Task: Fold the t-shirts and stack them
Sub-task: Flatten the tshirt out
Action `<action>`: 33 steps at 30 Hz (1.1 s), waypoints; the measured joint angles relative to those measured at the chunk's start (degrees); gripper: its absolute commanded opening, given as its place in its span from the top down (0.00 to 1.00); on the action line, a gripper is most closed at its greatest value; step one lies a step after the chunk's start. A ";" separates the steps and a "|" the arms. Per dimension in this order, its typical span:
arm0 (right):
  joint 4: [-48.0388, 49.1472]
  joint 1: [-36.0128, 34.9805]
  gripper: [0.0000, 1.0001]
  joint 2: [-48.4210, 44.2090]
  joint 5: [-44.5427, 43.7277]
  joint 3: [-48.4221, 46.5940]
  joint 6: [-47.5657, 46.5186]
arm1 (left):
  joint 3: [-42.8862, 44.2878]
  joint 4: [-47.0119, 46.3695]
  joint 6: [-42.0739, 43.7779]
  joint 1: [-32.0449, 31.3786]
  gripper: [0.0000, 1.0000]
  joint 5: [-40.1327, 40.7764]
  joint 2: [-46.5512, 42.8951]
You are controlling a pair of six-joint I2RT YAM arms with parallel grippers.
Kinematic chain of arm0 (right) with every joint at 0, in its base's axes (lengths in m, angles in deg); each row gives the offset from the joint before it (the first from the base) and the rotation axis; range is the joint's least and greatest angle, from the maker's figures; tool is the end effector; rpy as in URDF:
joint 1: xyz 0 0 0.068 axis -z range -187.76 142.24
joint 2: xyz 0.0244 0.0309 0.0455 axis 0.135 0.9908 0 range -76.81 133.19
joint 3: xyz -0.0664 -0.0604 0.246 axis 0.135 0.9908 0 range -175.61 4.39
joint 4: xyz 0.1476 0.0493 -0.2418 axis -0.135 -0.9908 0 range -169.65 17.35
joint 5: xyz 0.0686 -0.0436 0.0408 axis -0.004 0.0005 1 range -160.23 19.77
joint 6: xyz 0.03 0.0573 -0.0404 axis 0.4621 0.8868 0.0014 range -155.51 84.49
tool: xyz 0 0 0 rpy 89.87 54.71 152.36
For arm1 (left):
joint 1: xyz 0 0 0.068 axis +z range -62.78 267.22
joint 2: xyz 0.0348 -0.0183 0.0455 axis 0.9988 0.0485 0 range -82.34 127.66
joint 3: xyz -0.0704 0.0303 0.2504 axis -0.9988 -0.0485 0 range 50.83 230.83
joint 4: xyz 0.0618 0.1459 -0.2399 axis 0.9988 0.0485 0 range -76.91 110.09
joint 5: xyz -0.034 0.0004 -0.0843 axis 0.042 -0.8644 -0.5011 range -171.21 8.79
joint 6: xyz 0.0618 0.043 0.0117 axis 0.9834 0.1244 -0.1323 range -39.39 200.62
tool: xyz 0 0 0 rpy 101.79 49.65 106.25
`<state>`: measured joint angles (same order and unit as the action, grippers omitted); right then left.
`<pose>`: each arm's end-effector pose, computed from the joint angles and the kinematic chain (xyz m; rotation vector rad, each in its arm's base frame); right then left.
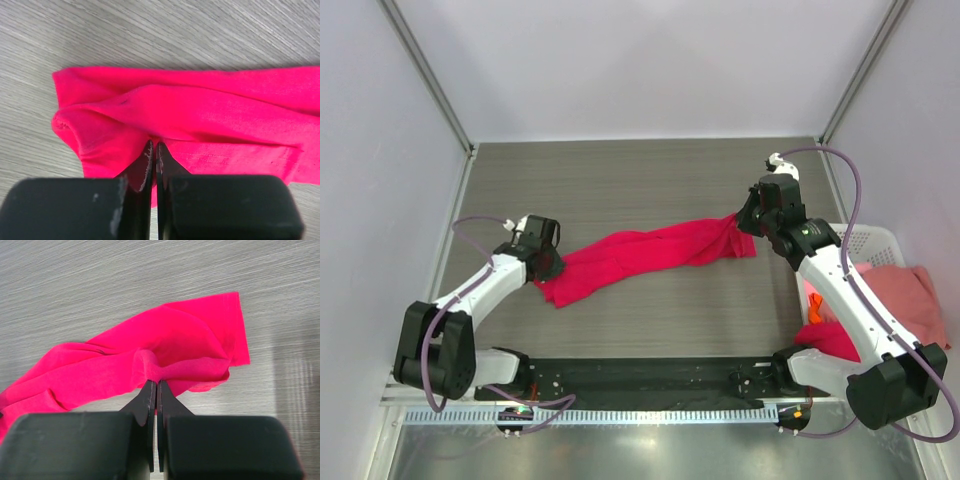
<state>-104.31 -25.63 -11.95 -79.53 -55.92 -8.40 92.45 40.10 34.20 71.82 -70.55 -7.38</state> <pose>0.2892 0.0822 0.2991 0.2681 2.1891 0.2618 0.2762 -0.0638 0.1384 -0.7573 2.4889 -0.1456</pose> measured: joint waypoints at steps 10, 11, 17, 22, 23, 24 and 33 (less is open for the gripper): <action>1.07 0.11 0.99 3.61 -0.37 -0.48 0.00 | 5.49 7.28 0.52 0.59 1.00 -1.44 -7.67; 1.09 0.26 0.99 4.74 -0.44 -0.87 0.00 | 8.04 8.76 0.72 1.11 1.00 -1.90 -7.98; -0.66 3.96 0.99 11.67 0.92 -9.40 0.02 | 30.49 18.36 3.54 5.90 1.00 -4.83 -9.40; -4.28 4.92 0.99 11.08 1.92 -21.16 0.09 | 53.70 27.69 6.75 6.43 1.00 -5.03 -10.27; -4.57 4.92 0.99 10.45 2.32 -23.08 0.09 | 58.38 29.64 7.28 6.43 1.00 -4.72 -10.29; -5.05 4.81 0.99 9.46 2.80 -24.76 0.09 | 62.99 31.43 7.89 6.43 1.00 -4.37 -10.47; -12.20 4.76 0.99 -3.89 6.54 -29.18 -0.11 | 79.08 40.06 9.18 6.49 1.00 -4.20 -17.88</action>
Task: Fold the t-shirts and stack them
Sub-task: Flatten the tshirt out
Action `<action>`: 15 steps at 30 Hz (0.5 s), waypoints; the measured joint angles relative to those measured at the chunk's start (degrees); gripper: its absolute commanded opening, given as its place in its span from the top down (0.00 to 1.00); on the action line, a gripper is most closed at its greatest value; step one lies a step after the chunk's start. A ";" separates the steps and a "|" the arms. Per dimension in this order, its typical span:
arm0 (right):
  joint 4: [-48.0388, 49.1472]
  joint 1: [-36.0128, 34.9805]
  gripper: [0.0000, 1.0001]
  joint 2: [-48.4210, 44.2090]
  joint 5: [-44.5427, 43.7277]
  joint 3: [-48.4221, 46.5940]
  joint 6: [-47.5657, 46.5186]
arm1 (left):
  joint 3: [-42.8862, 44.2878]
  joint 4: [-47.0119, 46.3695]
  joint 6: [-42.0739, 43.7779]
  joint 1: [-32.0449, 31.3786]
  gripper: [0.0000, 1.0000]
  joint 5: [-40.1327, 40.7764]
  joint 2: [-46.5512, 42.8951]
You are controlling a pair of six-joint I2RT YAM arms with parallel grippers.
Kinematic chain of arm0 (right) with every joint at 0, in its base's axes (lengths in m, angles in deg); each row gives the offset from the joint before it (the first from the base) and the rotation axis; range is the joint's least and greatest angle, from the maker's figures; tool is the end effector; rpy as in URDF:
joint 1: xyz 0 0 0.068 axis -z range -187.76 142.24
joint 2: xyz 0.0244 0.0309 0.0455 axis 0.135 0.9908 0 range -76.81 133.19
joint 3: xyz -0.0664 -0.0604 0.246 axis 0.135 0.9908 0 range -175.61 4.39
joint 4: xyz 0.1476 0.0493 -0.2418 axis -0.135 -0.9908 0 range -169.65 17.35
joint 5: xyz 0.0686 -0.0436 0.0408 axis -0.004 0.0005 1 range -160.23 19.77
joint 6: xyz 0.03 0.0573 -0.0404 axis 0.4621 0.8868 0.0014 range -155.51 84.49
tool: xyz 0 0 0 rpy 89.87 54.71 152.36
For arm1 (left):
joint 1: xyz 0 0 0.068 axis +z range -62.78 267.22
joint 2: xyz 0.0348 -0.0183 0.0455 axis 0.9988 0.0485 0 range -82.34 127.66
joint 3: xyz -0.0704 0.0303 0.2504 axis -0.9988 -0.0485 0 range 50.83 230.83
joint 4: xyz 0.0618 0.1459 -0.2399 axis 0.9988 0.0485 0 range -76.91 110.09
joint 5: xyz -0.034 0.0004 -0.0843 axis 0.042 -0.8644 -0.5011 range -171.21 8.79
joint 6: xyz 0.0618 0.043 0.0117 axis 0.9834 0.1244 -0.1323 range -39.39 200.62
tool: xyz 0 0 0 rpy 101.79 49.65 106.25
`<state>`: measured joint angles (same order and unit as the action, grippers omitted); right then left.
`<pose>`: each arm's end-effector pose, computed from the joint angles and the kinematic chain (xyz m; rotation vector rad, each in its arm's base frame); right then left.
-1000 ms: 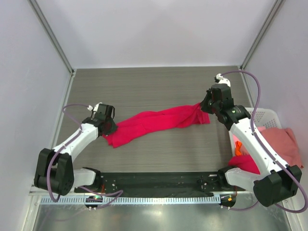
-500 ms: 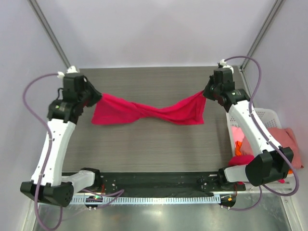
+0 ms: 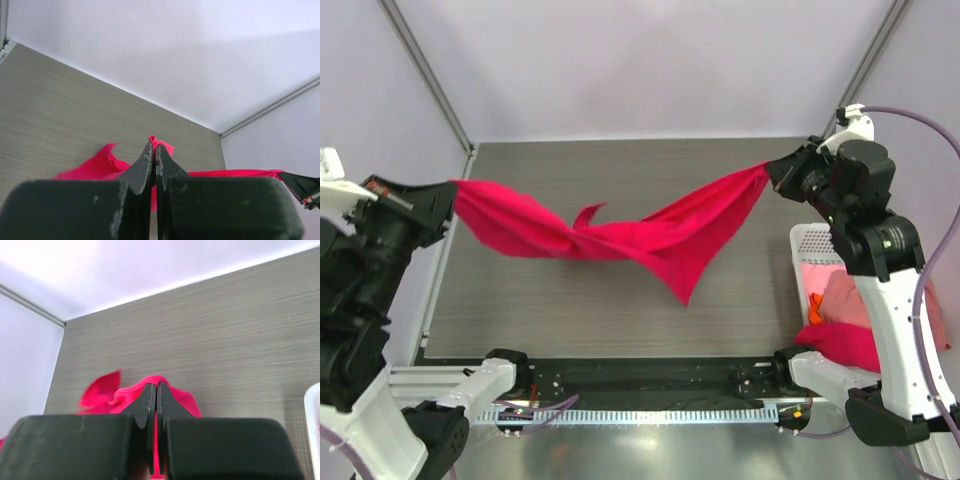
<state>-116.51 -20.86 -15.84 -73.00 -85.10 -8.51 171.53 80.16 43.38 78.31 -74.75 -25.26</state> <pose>0.2364 0.0518 0.4807 0.2593 1.8433 0.4442 0.0879 -0.0066 0.5882 -0.4900 1.5823 -0.5246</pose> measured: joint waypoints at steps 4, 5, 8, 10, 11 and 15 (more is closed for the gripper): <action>-2.97 0.00 0.99 -1.38 1.55 -0.20 -1.03 | 0.76 0.79 -0.50 0.00 1.00 -1.01 -2.71; -3.34 0.00 0.99 -1.20 1.79 -0.20 -1.36 | 0.74 0.61 -0.81 0.00 1.00 -1.20 -2.95; -3.76 0.00 0.99 1.36 2.40 0.00 -1.88 | -2.84 -1.64 -1.62 0.02 1.00 -1.81 -4.11; -3.08 0.00 0.99 5.33 2.97 0.39 -1.99 | -8.33 -4.02 -2.23 0.04 1.00 -2.32 -4.72; -2.38 0.00 0.99 7.15 3.15 0.59 -1.99 | -10.88 -5.09 -2.58 0.04 1.00 -2.60 -4.74; 0.94 0.00 0.96 20.85 1.77 -1.22 -1.55 | -16.79 -7.13 -2.73 0.04 1.00 -3.17 0.35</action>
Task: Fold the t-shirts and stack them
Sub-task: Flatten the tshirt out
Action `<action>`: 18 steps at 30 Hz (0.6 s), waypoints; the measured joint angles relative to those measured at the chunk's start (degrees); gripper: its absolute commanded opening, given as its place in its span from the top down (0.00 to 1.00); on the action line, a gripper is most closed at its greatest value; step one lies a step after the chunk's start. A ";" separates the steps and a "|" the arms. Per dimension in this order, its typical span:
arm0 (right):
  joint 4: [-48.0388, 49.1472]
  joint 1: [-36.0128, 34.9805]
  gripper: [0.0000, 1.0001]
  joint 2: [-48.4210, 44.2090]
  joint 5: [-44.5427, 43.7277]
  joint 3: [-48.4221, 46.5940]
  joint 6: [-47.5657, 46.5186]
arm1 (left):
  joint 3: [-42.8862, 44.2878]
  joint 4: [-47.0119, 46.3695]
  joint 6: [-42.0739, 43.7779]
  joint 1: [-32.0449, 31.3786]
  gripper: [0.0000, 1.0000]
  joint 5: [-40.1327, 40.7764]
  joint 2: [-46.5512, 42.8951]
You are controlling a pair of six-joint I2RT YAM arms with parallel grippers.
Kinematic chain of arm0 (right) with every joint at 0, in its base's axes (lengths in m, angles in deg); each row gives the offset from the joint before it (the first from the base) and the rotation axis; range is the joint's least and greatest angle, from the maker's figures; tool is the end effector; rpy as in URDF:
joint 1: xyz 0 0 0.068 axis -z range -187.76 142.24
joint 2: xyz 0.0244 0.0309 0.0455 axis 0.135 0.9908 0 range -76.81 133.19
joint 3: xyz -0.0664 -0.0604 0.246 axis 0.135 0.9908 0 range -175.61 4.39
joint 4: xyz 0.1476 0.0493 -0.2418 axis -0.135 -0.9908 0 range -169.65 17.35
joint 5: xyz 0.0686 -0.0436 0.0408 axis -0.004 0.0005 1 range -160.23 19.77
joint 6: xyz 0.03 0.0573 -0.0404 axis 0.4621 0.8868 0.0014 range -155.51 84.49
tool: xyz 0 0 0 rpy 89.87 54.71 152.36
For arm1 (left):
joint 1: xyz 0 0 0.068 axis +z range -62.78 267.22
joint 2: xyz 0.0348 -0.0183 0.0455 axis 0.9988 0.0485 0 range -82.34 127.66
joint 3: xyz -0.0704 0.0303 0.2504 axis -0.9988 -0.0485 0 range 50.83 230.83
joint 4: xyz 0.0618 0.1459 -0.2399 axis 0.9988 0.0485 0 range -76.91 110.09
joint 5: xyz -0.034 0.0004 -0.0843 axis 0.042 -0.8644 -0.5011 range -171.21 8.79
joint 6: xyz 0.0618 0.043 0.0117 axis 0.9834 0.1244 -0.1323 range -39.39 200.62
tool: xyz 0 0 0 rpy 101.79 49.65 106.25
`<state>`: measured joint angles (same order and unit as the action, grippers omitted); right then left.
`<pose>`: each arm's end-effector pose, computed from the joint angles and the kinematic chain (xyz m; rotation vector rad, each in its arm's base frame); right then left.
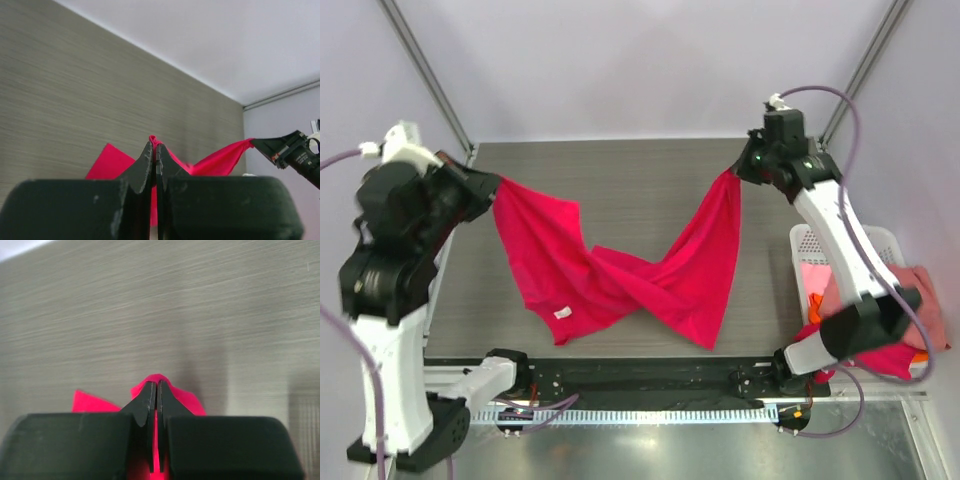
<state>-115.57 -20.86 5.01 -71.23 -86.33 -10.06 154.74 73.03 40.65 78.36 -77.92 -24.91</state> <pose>0.3500 0.0803 0.3875 0.2454 2.1739 0.3657 0.1614 -0.0216 0.5333 -0.5334 1.7610 -0.5519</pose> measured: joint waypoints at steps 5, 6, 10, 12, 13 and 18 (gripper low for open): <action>1.64 0.00 0.24 18.34 -1.49 -8.85 0.15 | 1.81 -1.88 1.73 0.00 1.00 1.75 11.47; 2.23 -0.02 0.23 19.78 -1.51 -8.66 0.20 | 1.55 -2.12 2.03 0.00 1.00 2.05 12.90; 7.56 -0.59 0.23 13.42 -2.01 6.05 0.94 | -6.97 -6.29 3.45 0.00 1.00 3.39 11.78; 9.20 -1.64 0.28 5.25 -1.99 17.62 1.68 | -12.00 -7.67 4.09 0.00 1.00 4.50 9.64; 9.05 -2.29 0.30 1.79 -1.68 21.70 1.92 | -13.77 -8.07 4.31 0.00 1.00 4.87 8.83; 11.69 -15.89 0.38 -14.71 -2.97 39.45 4.57 | -22.18 -12.17 4.20 0.00 1.00 6.64 5.57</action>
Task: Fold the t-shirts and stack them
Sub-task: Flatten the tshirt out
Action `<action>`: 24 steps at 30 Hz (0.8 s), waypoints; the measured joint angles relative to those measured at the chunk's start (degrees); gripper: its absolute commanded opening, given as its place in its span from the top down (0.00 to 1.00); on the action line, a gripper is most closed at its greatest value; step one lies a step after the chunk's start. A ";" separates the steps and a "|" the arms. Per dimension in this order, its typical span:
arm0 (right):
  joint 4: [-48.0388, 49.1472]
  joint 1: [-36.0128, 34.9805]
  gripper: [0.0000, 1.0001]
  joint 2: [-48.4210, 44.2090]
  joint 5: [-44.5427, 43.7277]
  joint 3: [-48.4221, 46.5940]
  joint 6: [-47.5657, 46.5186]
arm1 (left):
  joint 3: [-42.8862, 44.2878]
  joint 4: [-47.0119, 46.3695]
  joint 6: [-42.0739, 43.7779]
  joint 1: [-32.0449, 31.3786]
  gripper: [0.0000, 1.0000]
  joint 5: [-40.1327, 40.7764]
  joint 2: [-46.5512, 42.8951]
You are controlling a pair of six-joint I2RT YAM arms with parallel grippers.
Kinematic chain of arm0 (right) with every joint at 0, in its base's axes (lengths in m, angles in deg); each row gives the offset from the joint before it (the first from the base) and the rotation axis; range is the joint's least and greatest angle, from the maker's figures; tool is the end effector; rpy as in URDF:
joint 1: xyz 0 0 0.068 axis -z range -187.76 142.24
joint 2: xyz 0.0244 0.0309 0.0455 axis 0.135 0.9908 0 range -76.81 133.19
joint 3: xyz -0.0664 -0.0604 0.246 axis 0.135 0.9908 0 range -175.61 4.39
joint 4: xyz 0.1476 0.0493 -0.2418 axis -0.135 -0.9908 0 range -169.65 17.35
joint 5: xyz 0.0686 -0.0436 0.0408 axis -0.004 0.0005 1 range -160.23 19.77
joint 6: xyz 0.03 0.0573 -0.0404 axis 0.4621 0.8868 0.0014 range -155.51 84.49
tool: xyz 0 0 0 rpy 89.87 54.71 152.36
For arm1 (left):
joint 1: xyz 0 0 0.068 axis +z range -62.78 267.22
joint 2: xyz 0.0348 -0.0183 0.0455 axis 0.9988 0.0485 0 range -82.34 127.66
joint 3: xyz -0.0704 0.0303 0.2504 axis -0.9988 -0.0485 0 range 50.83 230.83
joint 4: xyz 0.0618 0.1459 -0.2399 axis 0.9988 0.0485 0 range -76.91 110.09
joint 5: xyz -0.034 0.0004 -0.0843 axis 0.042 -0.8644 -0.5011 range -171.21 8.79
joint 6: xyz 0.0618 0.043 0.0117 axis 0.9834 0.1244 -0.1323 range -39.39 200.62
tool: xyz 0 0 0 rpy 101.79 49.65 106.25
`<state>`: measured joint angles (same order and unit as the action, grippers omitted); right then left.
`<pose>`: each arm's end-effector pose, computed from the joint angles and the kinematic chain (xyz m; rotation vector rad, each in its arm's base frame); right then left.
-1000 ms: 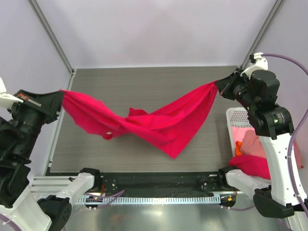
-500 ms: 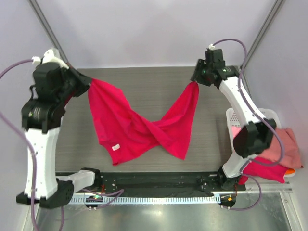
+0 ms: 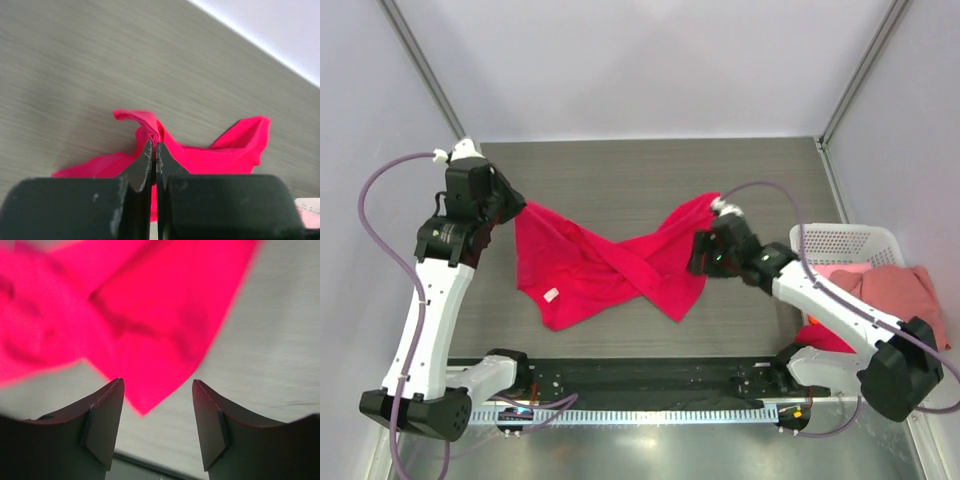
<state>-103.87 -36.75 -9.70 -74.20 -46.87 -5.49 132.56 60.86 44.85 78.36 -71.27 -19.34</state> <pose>0.2600 0.1389 0.2282 0.0549 2.4273 0.3968 0.2630 -0.0299 0.4163 -0.5875 1.9981 -0.2976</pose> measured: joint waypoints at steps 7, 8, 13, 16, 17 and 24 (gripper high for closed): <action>2.08 -25.18 0.38 6.43 -6.80 8.00 8.15 | -10.10 -2.95 -0.20 0.00 1.00 0.59 -1.60; 2.01 -26.80 0.38 7.78 -8.17 8.20 9.49 | -10.21 -3.08 -0.17 0.00 1.00 0.59 -1.75; 2.01 -31.61 0.39 14.25 -14.56 8.22 15.21 | -10.73 -5.20 -0.15 0.00 1.00 1.25 -5.42; 2.05 -32.48 0.48 17.38 -17.07 8.00 16.55 | -10.95 -5.57 0.02 0.00 1.00 2.08 -7.08; 1.99 -32.59 0.54 18.01 -17.70 7.56 16.76 | -10.97 -5.70 0.04 0.00 1.00 2.45 -7.32; 2.14 -32.79 0.99 19.96 -22.45 5.64 18.25 | -12.35 -5.95 0.35 0.00 1.00 5.03 -6.91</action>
<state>-101.73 -69.54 10.25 -96.65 -41.23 12.76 120.21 54.92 45.20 78.36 -66.25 -26.24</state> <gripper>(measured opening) 0.036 0.006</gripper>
